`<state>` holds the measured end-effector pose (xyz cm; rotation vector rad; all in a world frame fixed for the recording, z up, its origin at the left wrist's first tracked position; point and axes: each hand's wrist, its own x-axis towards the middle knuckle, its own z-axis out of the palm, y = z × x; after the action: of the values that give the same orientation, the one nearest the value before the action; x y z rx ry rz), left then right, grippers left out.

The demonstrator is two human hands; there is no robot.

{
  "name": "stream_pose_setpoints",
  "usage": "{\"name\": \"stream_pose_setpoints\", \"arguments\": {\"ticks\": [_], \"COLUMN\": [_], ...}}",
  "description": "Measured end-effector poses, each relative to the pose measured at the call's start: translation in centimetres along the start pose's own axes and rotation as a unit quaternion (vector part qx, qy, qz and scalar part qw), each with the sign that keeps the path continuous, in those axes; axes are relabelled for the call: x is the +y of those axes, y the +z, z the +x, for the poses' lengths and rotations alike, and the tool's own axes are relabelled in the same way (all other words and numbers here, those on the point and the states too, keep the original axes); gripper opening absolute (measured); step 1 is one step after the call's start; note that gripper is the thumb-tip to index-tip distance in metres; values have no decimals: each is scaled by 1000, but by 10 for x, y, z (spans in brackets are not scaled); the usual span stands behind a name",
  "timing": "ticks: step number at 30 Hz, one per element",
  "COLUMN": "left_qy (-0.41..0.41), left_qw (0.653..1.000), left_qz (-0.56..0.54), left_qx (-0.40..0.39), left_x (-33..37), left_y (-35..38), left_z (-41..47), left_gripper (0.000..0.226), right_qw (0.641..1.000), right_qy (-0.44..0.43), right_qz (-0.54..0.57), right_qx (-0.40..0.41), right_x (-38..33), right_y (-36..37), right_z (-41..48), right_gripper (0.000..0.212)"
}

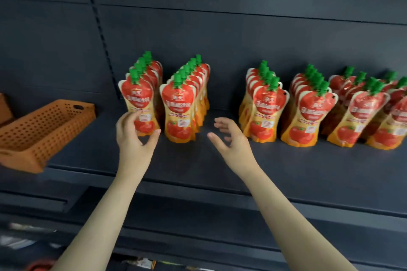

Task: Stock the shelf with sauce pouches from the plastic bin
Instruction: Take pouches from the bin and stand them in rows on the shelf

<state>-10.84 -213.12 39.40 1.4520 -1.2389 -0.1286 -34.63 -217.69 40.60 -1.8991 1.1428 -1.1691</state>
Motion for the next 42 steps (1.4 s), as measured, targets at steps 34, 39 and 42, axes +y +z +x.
{"name": "stream_pose_setpoints", "arguments": {"ticks": [34, 39, 42], "left_qy": [-82, -70, -65], "left_qw": [939, 924, 919], "left_qz": [-187, -212, -216], "left_qx": [-275, -311, -323], "left_x": [9, 59, 92], "left_y": [25, 90, 132], "left_z": [12, -23, -46], "left_gripper": [31, 33, 33], "right_qw": [975, 972, 967], "right_qy": [107, 100, 105], "right_qz": [116, 81, 79], "right_qx": [156, 194, 219], "right_x": [-2, 23, 44], "right_y": [-2, -82, -135], "right_z": [-42, -74, -92], "right_gripper": [18, 19, 19]}}
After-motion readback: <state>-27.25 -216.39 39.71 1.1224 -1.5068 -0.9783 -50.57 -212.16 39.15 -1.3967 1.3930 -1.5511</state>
